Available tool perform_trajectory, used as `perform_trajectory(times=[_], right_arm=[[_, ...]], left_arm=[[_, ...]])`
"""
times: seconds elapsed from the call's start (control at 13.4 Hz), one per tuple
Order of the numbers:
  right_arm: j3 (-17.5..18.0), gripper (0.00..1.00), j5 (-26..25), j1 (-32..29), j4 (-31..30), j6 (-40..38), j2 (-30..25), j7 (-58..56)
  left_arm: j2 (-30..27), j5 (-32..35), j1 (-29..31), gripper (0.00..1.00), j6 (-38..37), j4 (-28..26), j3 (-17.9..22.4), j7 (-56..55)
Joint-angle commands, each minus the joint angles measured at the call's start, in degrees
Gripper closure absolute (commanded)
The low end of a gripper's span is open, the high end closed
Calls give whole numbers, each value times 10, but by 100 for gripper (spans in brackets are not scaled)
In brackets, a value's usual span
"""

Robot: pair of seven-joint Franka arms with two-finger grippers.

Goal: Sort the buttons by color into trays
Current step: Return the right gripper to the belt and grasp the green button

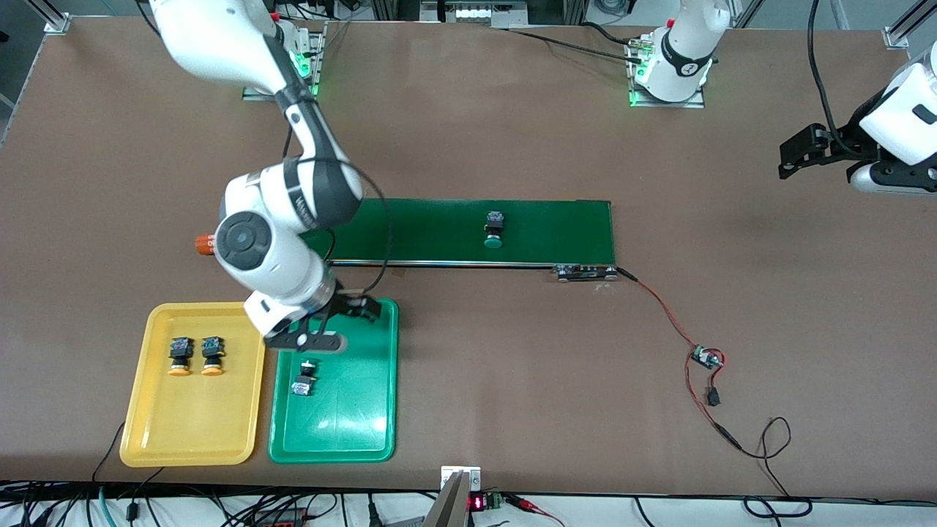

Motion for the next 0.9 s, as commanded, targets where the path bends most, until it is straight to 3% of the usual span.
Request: perform_trajectory(times=[0.0, 0.82], right_arm=[[-4, 0, 3, 25, -49, -38, -54, 2], [-5, 0, 1, 163, -81, -55, -64, 197]], left_arm=[[7, 7, -1, 0, -14, 19, 0, 12], [6, 6, 4, 0, -15, 18, 1, 13]])
